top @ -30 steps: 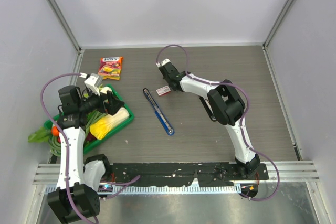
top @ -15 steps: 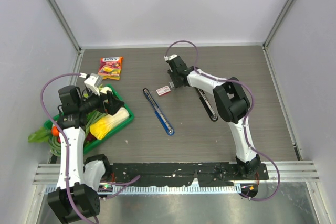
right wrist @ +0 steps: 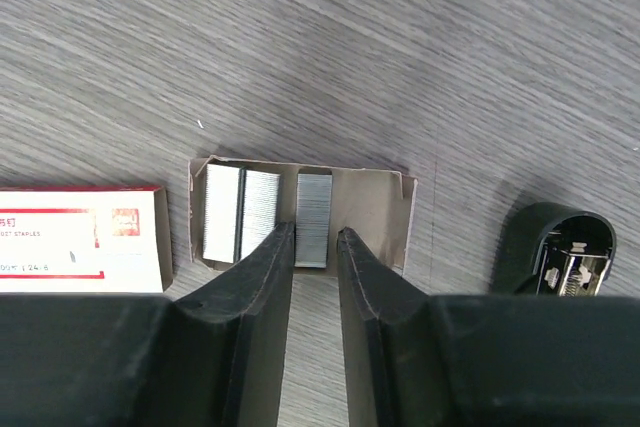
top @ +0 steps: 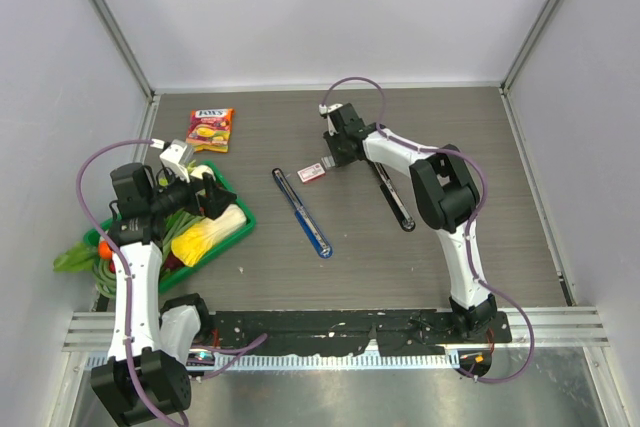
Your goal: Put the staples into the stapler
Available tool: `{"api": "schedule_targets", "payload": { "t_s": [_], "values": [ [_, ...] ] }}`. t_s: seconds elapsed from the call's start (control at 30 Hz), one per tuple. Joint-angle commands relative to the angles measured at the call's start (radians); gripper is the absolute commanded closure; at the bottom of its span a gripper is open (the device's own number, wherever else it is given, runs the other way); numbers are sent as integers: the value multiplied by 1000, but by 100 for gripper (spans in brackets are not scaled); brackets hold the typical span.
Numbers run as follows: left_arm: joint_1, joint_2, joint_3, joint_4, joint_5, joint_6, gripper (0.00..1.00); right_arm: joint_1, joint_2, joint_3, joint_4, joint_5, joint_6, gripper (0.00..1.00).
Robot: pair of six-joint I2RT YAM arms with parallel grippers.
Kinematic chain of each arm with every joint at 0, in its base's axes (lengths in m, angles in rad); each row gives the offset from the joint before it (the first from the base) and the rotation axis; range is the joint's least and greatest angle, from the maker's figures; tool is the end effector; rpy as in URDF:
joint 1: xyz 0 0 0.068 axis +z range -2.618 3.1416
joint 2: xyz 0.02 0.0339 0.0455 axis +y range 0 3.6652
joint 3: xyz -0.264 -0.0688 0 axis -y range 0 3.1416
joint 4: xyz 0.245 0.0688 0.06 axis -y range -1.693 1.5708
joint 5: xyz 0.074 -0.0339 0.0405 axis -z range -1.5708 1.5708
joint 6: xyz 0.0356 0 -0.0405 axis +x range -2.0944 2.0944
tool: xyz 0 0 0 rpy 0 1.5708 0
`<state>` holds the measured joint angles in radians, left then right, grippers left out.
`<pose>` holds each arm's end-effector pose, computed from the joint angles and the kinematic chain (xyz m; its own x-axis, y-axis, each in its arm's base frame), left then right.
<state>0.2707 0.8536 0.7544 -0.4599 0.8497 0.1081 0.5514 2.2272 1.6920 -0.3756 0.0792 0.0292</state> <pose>0.1795 0.0221 0.2962 -0.4610 -0.0540 -0.8858 0.4896 0.8170 -0.3046 0.4185 0.2541 0.1628 -0.6867 -0.3882 -0.6147 -0.4611 0.8862 -0.0446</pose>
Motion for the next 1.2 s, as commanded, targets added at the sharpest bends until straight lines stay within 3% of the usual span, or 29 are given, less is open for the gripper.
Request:
{"api": "schedule_targets", "payload": {
  "t_s": [0.0, 0.13, 0.4, 0.9, 1.17],
  "values": [
    [10, -7, -1, 46, 23, -7, 0, 1, -1, -12, -16, -42, 9, 73],
    [10, -7, -3, 46, 23, -7, 0, -1, -11, -17, -6, -18, 0, 82],
    [12, -7, -3, 44, 22, -7, 0, 2, -58, -31, 12, 50, -25, 91],
    [15, -8, -1, 44, 23, -10, 0, 33, -115, -44, 36, 168, -92, 96],
    [16, -7, -1, 46, 25, -10, 0, 35, -223, -97, 23, 79, -110, 97]
  ]
}}
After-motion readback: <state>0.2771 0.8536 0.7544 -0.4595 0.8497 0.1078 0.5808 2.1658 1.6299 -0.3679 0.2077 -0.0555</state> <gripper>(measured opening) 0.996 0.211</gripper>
